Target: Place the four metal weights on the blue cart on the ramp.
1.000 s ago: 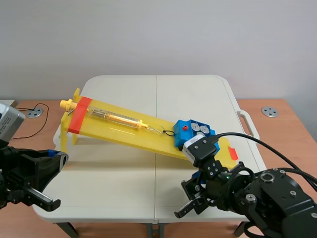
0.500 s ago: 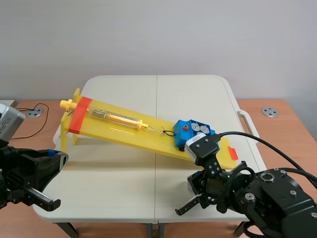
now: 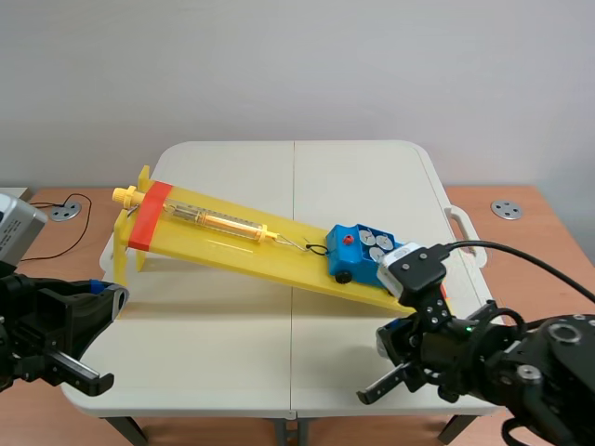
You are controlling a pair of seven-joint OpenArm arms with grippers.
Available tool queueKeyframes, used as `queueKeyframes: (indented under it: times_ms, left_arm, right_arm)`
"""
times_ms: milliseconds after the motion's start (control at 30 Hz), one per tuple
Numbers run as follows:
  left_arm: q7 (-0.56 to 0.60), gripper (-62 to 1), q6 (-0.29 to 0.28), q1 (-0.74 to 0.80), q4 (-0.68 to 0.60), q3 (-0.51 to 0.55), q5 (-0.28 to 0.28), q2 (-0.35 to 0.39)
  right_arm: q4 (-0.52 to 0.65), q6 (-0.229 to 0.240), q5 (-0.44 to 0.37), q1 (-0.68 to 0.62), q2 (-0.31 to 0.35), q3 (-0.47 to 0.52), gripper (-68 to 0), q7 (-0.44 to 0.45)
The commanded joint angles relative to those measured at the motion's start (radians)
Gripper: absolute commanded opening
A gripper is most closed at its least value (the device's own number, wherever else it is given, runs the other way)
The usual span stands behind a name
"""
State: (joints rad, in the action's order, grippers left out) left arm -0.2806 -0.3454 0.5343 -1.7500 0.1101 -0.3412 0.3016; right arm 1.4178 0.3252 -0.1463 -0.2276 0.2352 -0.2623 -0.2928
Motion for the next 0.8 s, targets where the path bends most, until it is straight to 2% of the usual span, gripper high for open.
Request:
queueKeyframes:
  times_ms: [0, 67, 233, 333, 433, 500, 767]
  left_arm:
    - [0.104, -58.0, -0.033, -0.022, -0.059, 0.013, -0.059, -0.005]
    - [0.104, -58.0, -0.033, -0.022, -0.059, 0.013, -0.059, -0.005]
    - [0.104, -58.0, -0.033, -0.022, -0.059, 0.013, -0.059, -0.005]
    - [0.104, -58.0, -0.033, -0.022, -0.059, 0.013, -0.059, -0.005]
    - [0.104, -58.0, -0.033, -0.022, -0.059, 0.013, -0.059, -0.005]
    - [0.104, -58.0, -0.033, -0.022, -0.059, 0.013, -0.059, -0.005]
    - [0.104, -58.0, -0.033, -0.022, -0.059, 0.013, -0.059, -0.005]
  right_arm:
    - [0.176, -0.004, -0.098, -0.01, 0.045, 0.071, -66.9, 0.051]
    - [0.233, 0.021, -0.149, -0.046, 0.045, 0.113, -66.9, 0.039]
    - [0.356, 0.073, -0.357, -0.113, 0.043, 0.213, -66.9, 0.003]
    - [0.394, 0.107, -0.486, -0.125, 0.034, 0.284, -66.9, -0.002]
    - [0.399, 0.161, -0.585, -0.109, 0.004, 0.343, -66.9, -0.002]
    - [0.399, 0.188, -0.597, -0.087, -0.019, 0.356, -66.9, -0.016]
    - [0.335, 0.187, -0.595, 0.046, -0.136, 0.351, -66.9, -0.024]
